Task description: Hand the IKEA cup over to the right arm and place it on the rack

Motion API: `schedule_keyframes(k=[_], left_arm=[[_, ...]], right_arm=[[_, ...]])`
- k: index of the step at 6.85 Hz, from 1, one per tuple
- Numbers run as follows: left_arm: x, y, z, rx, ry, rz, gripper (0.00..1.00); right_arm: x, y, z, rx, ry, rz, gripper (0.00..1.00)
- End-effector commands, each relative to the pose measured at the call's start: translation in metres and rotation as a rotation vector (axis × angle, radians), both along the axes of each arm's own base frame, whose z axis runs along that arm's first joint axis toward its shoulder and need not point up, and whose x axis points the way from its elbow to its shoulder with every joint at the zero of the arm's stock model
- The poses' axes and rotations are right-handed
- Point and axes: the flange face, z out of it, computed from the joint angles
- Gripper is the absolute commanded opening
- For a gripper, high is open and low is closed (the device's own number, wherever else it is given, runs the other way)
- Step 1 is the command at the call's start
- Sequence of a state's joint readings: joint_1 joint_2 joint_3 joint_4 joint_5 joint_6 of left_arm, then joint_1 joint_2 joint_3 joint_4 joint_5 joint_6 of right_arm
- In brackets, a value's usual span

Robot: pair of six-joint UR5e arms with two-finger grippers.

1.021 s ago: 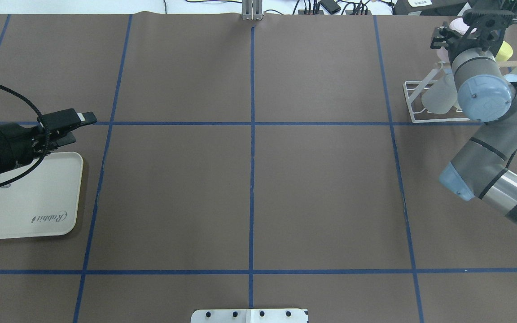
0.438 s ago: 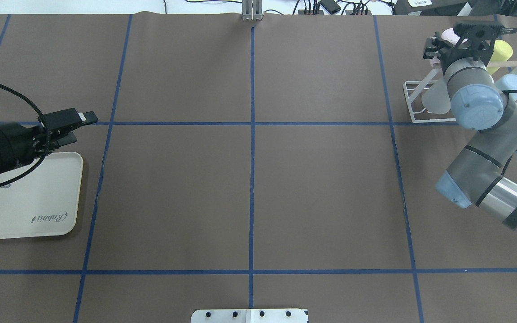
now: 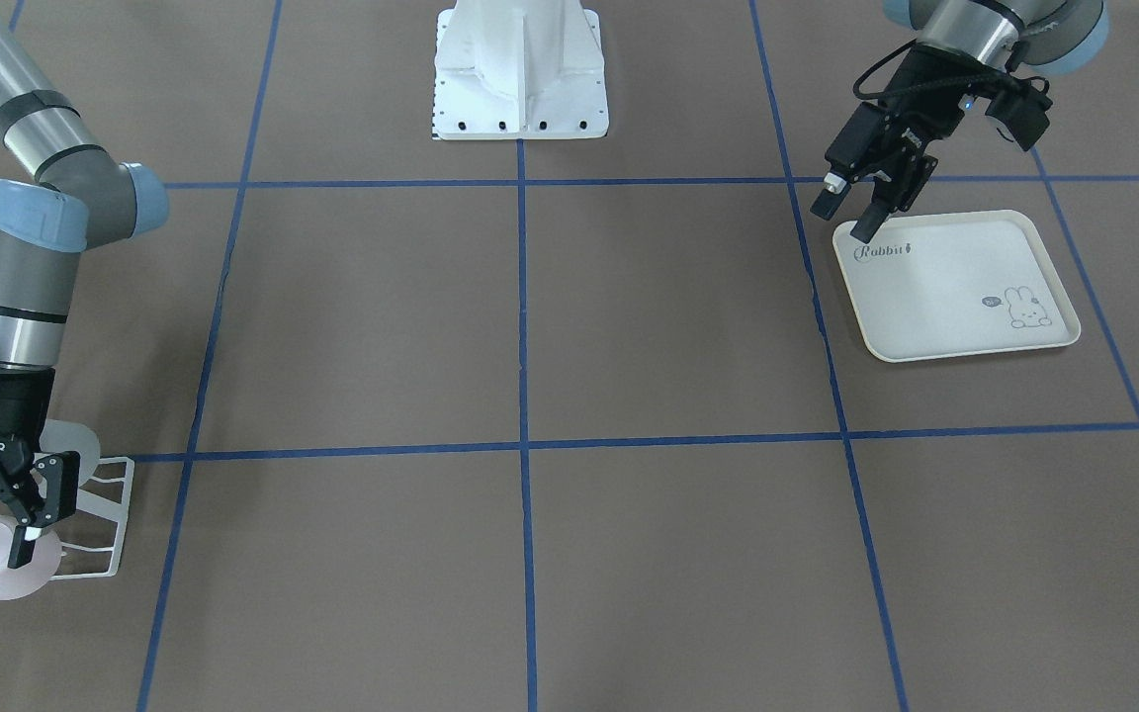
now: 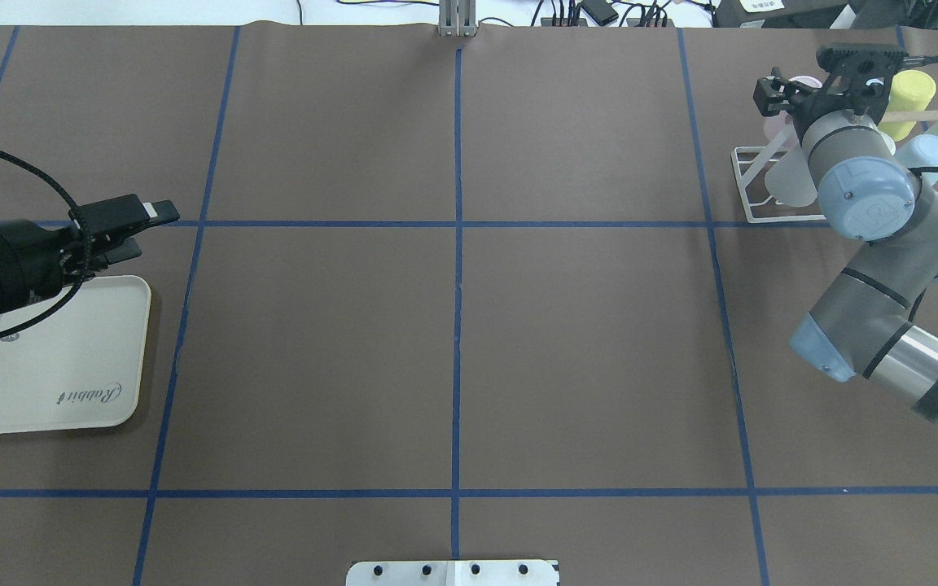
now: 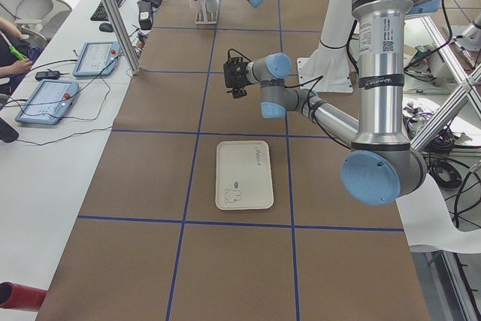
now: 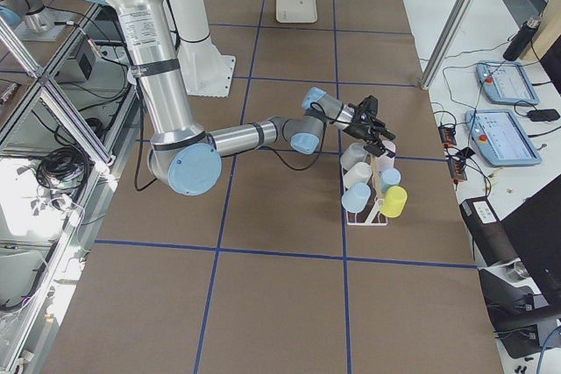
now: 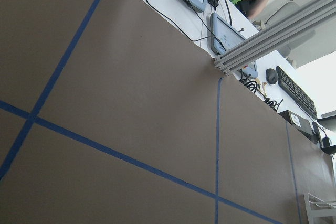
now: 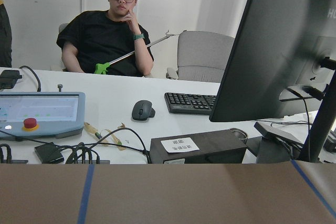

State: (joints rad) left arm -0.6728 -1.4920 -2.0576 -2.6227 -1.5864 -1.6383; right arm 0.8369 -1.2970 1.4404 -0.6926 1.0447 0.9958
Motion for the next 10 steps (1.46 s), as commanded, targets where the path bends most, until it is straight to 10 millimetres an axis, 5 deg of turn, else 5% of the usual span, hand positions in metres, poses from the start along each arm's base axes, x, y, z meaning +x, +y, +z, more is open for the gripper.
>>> schedule_keyframes(k=[1,3,6,8,10], left_arm=[[0.0,0.0,-0.002,0.003,0.002,0.001,1.0],[-0.02,-0.009,-0.003,0.058,-0.058,0.028,1.0],[-0.088,-0.036,0.024,0.175,-0.301,0.064,1.0],[-0.147,-0.049,0.049,0.29,-0.522,0.136,1.0],[-0.197,-0.065,0.081,0.438,-0.763,0.261,1.0]], right_arm=[[0.008,-0.001,-0.008,-0.004,-0.047,-0.044,1.0],[0.08,-0.027,-0.028,-0.063,-0.176,-0.171,1.0],[0.239,-0.062,-0.075,-0.242,-0.143,-0.386,1.0],[0.298,-0.058,-0.052,-0.364,-0.08,-0.568,1.0],[0.321,-0.013,0.03,-0.477,-0.112,-0.762,1.0]])
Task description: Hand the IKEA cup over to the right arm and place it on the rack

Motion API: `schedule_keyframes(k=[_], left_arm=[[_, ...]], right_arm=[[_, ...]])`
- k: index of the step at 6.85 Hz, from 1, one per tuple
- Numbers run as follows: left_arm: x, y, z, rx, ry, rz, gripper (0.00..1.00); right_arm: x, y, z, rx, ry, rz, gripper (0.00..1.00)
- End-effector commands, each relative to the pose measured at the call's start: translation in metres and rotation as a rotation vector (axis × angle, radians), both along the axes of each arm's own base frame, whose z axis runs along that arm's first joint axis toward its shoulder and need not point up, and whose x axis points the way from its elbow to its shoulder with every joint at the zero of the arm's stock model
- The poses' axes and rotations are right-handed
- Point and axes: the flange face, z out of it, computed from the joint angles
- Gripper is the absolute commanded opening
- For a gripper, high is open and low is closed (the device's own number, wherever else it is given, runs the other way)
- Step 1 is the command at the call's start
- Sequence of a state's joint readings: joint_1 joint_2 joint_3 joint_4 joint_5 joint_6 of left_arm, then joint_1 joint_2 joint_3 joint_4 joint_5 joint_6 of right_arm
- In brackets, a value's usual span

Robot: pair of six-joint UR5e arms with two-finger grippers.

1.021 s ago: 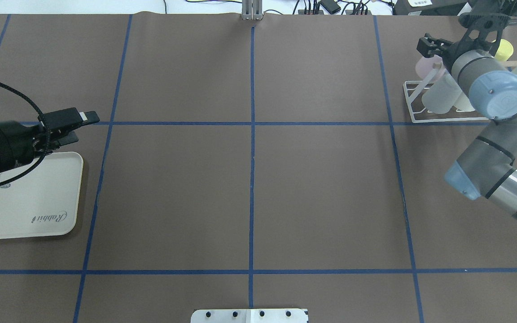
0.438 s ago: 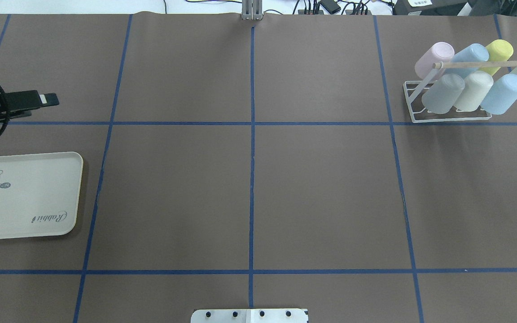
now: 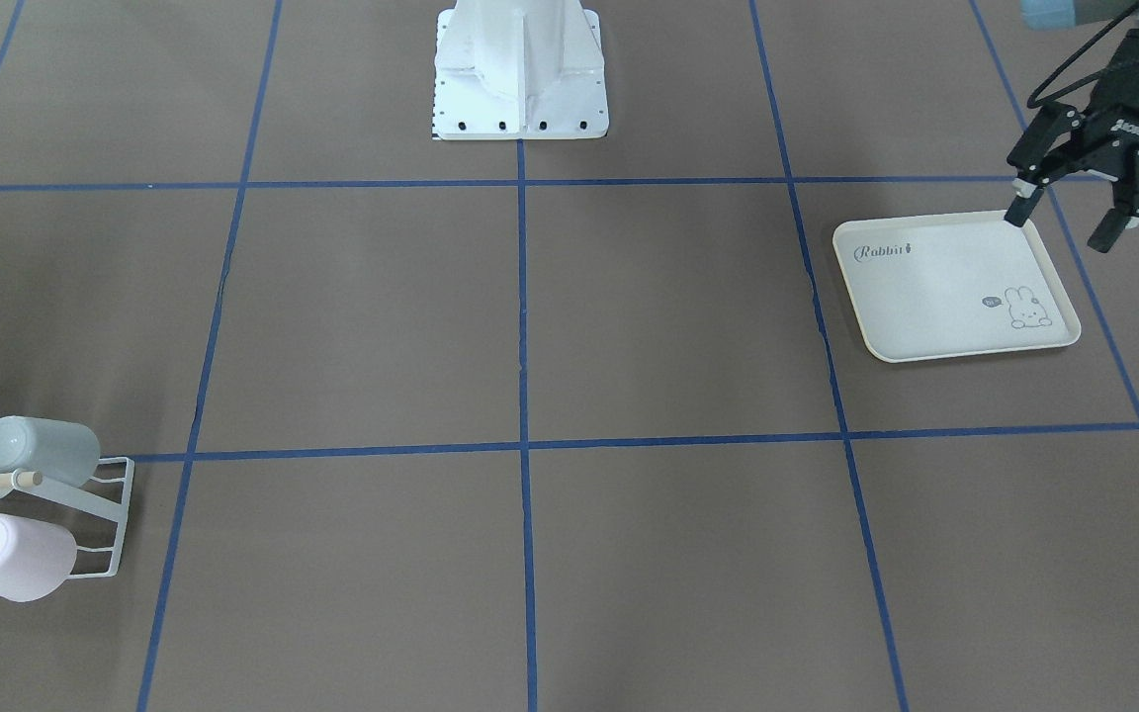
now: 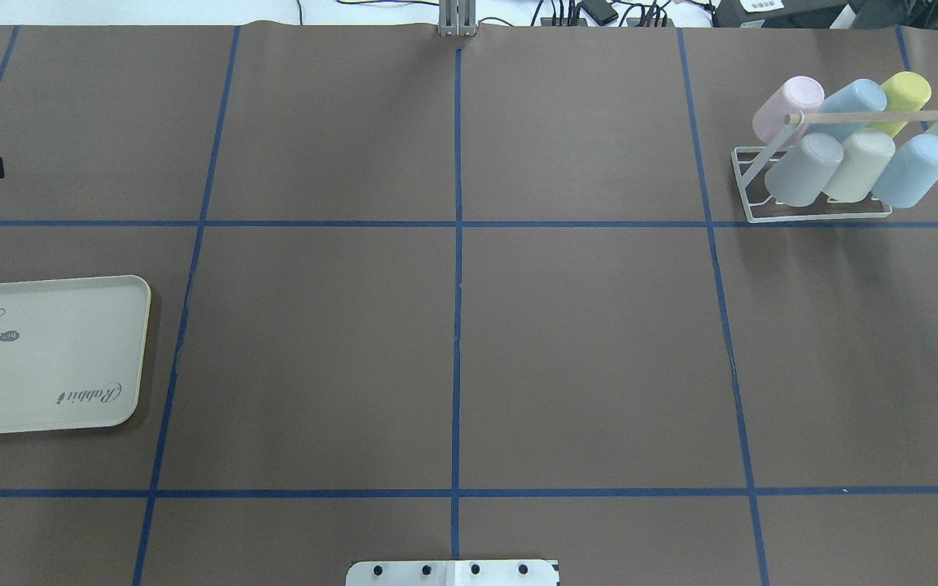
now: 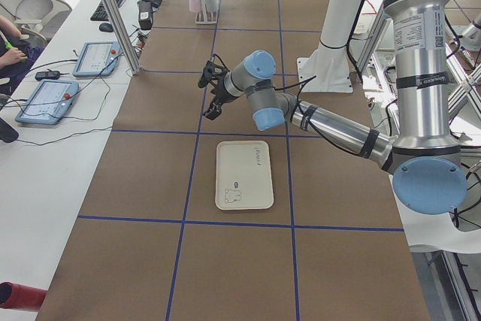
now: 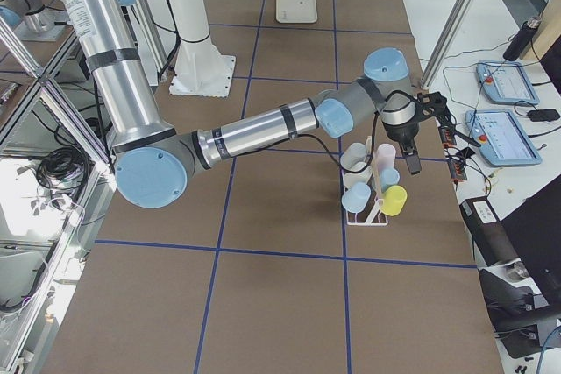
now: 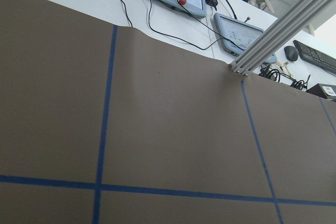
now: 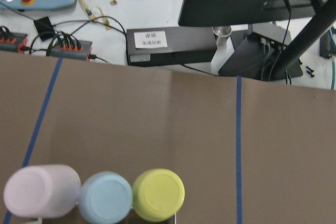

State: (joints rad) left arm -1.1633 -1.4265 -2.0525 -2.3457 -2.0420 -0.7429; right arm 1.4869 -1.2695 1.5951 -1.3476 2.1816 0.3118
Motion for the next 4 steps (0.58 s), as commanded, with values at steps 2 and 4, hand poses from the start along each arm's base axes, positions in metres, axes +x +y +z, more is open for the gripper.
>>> schedule_keyframes(k=[2,4], left_arm=[[-0.076,-0.016,0.066,0.104,-0.265,0.076,1.0],[-0.117,-0.017,0.079,0.081,-0.228,0.04,1.0]], right_arm=[[0.014,0.067,0.109,-0.063,-0.003,-0.227,1.0],[0.014,0.061,0.101,-0.038,0.013,-0.217,1.0]])
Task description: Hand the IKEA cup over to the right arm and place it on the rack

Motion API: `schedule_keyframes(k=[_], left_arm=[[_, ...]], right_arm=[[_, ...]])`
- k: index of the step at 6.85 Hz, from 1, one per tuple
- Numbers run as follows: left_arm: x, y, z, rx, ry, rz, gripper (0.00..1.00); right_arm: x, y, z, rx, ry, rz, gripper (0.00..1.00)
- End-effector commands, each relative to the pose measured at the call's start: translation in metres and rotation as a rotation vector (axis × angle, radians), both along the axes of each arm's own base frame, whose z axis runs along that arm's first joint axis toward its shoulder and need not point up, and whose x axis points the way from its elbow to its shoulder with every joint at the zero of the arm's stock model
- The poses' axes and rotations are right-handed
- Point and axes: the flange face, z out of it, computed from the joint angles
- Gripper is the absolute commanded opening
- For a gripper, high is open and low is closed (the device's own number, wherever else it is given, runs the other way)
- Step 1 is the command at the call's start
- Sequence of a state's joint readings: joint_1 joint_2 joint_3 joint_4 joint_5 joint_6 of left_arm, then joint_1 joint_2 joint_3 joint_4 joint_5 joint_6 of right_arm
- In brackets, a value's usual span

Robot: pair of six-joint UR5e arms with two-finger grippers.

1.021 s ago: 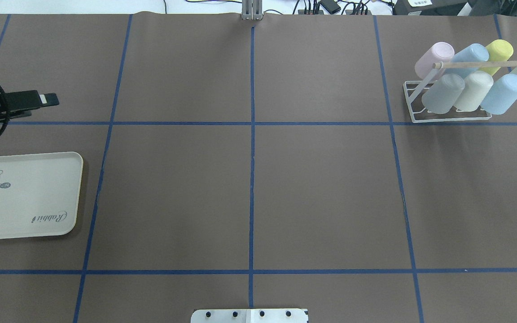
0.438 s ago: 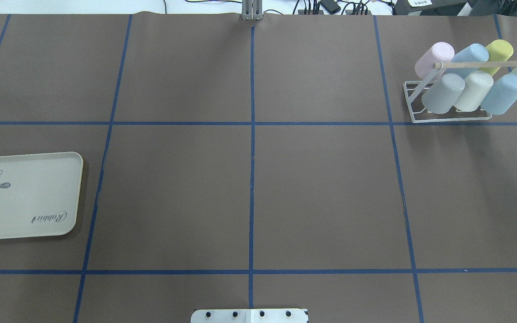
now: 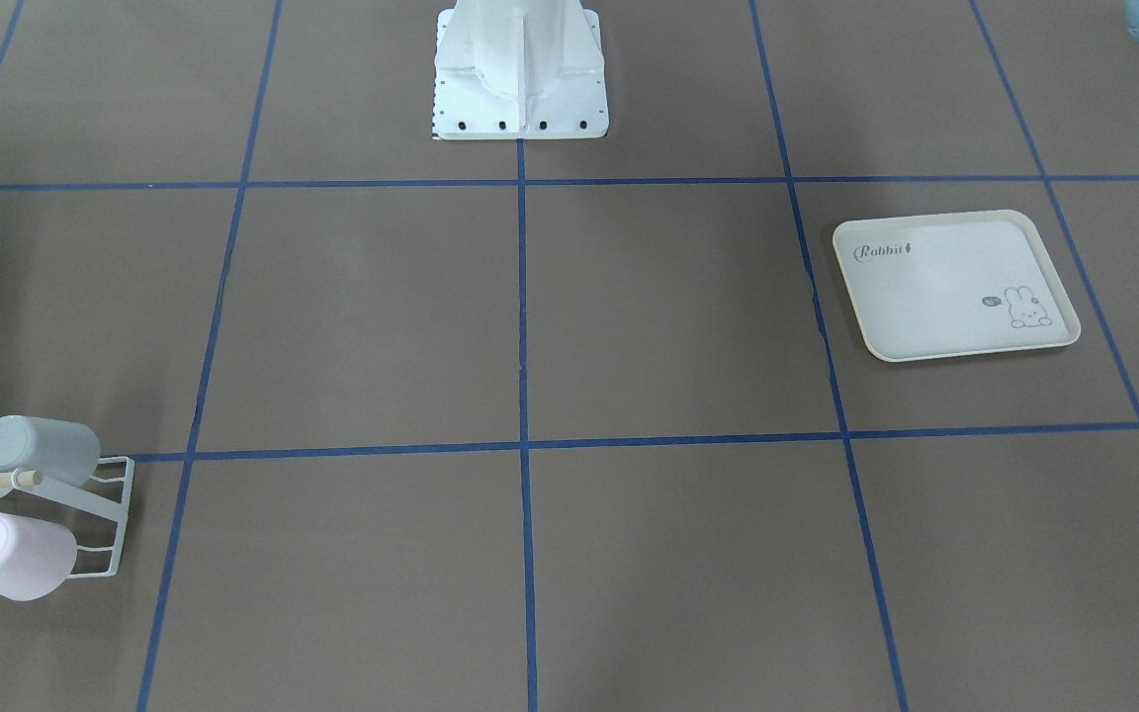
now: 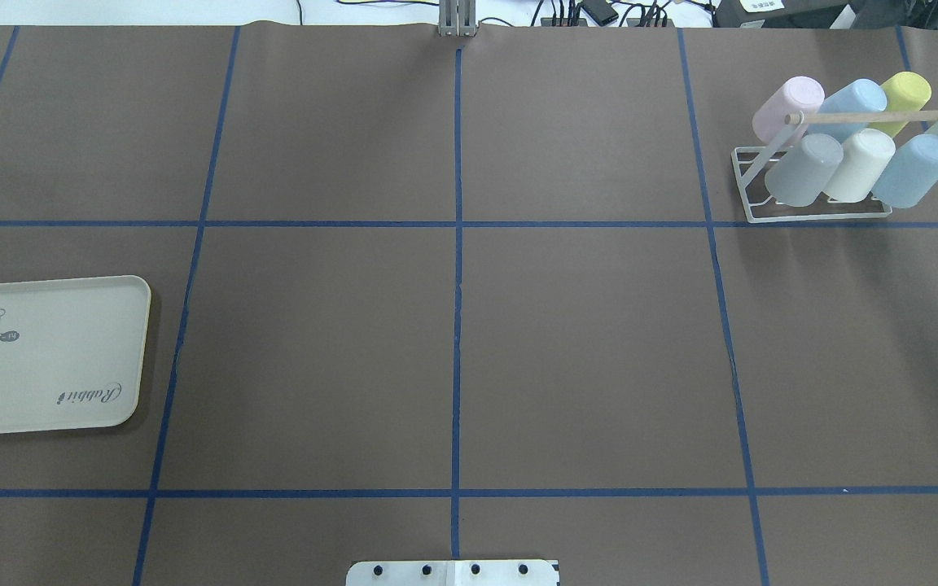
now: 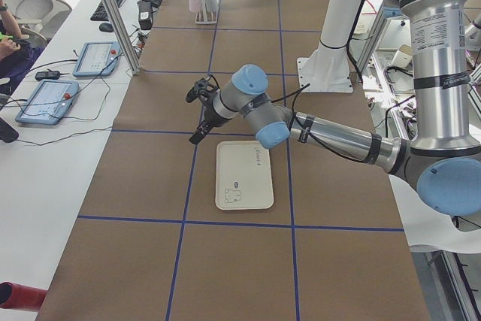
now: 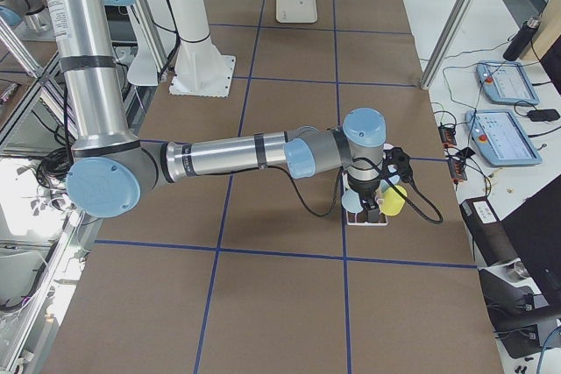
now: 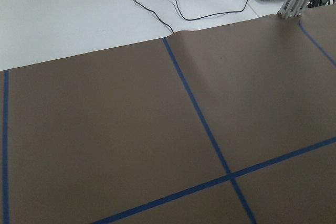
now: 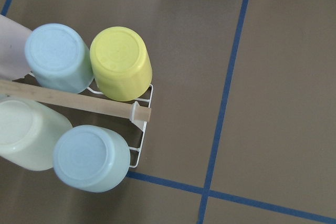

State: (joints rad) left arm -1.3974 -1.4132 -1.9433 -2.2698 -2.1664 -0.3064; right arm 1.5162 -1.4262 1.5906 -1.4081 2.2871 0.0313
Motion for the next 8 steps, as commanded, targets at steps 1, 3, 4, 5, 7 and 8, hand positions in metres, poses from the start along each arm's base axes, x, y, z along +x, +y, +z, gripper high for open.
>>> schedule_keyframes(k=[1,3,4,5,7,8], left_arm=[[-0.039,-0.004,0.023,-0.01,-0.017,-0.044,1.0],[-0.039,-0.008,0.077,-0.107,-0.03,-0.033,1.0],[-0.039,-0.008,0.102,-0.172,-0.039,-0.035,1.0],[-0.039,-0.011,0.123,-0.267,-0.053,-0.028,1.0],[-0.05,-0.014,0.141,-0.314,-0.176,0.11,1.0],[-0.056,-0.025,0.139,-0.352,-0.207,0.159,1.0]], right_arm=[[0.003,0.005,0.01,0.007,0.039,0.001,1.0],[0.005,0.03,0.057,-0.09,0.051,0.0,1.0],[0.007,0.037,0.063,-0.101,0.056,0.002,1.0],[0.009,0.044,0.067,-0.147,0.054,0.005,1.0],[0.01,0.053,0.017,-0.26,0.057,0.002,1.0],[0.007,0.063,-0.005,-0.302,0.057,-0.007,1.0]])
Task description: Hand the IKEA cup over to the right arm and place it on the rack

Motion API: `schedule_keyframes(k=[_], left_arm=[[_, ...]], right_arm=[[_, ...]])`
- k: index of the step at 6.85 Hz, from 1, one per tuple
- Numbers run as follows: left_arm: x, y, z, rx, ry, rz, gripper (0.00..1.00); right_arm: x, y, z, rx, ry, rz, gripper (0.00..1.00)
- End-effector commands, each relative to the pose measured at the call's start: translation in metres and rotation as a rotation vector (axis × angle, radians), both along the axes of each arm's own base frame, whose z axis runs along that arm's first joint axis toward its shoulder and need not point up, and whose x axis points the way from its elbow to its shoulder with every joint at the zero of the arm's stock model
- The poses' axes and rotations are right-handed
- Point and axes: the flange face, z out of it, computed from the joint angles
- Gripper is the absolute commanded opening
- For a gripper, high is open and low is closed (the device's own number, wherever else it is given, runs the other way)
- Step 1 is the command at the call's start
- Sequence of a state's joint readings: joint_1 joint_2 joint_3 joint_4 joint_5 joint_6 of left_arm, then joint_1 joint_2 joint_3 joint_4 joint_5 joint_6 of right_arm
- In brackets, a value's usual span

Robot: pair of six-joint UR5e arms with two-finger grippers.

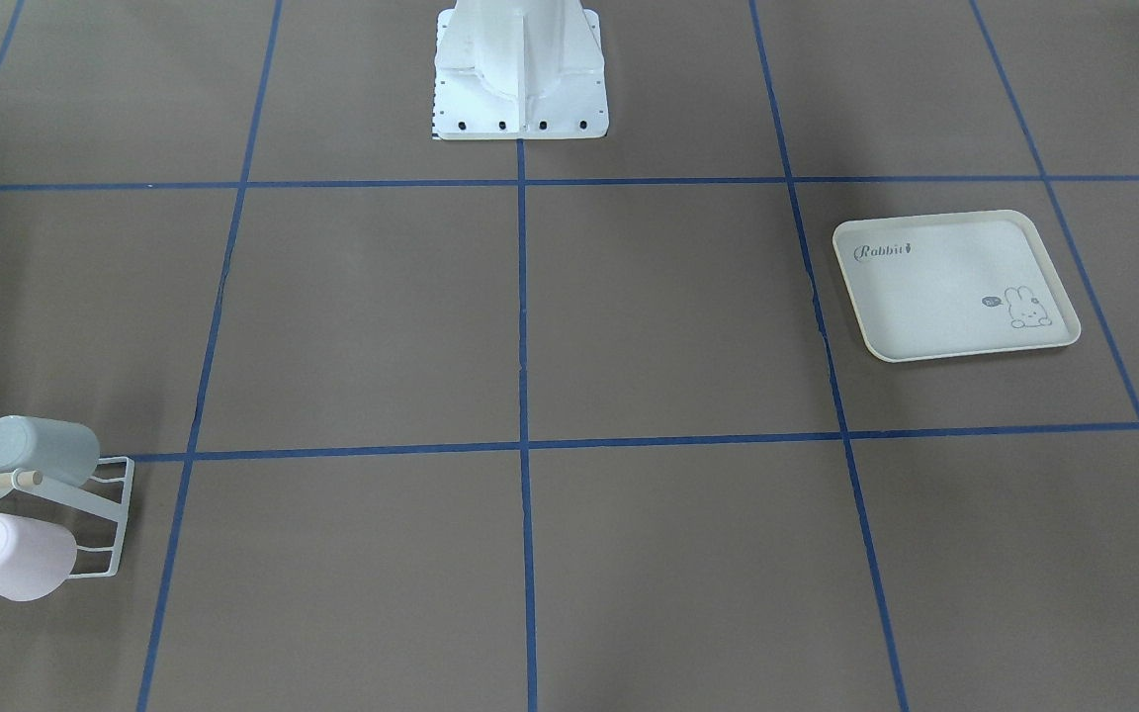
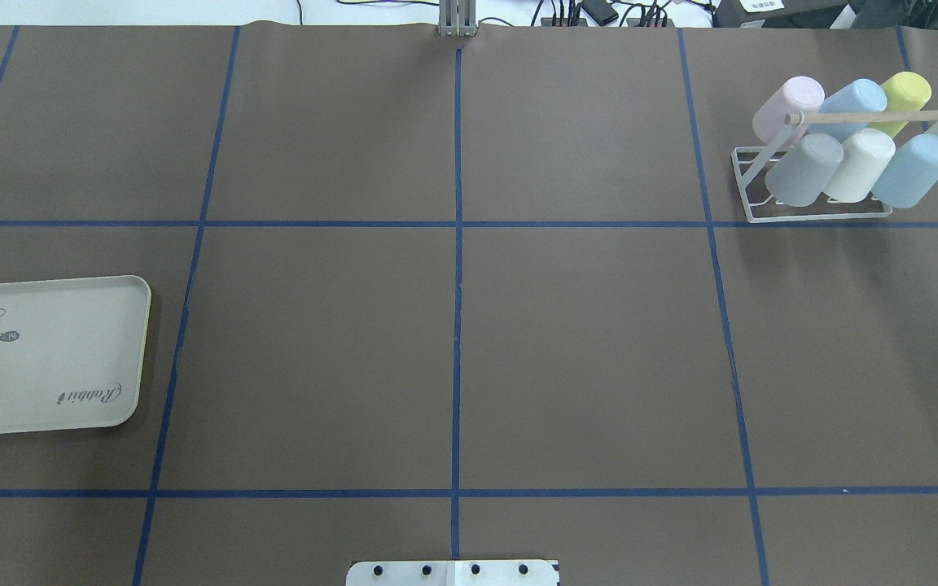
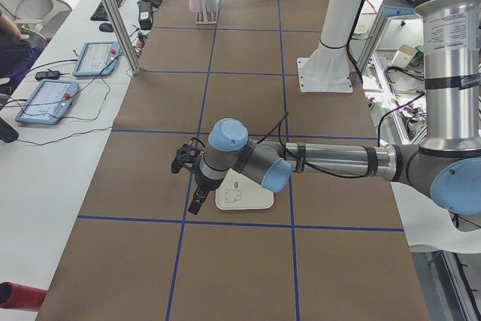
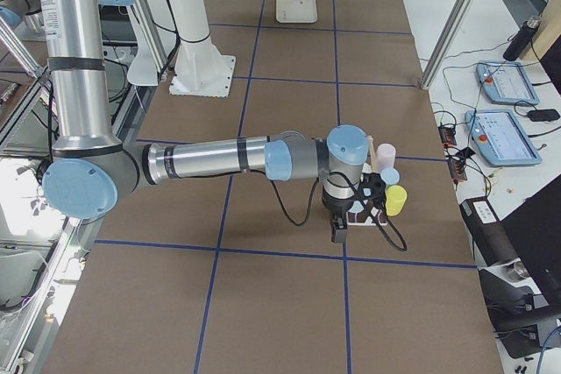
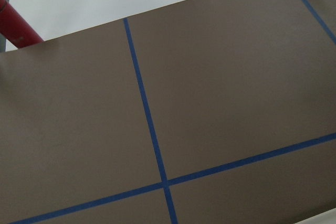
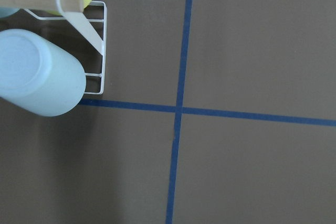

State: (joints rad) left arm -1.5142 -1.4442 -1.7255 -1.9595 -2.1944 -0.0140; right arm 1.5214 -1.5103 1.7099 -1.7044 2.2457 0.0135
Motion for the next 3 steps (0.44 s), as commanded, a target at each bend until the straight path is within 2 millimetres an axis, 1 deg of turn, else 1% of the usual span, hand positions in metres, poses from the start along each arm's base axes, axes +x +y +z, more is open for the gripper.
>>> schedule_keyframes(k=[1,2,3], left_arm=[[-0.009,-0.017,-0.001,-0.107,-0.033,0.073,1.0],[-0.009,-0.015,0.005,-0.166,-0.03,0.076,1.0],[-0.009,-0.012,0.015,-0.199,-0.029,0.078,1.0]], right_arm=[[-0.006,0.014,-0.046,-0.109,0.001,-0.013,1.0],[-0.006,0.007,-0.062,-0.156,0.001,-0.014,1.0],[-0.006,0.008,-0.058,-0.168,-0.011,-0.013,1.0]])
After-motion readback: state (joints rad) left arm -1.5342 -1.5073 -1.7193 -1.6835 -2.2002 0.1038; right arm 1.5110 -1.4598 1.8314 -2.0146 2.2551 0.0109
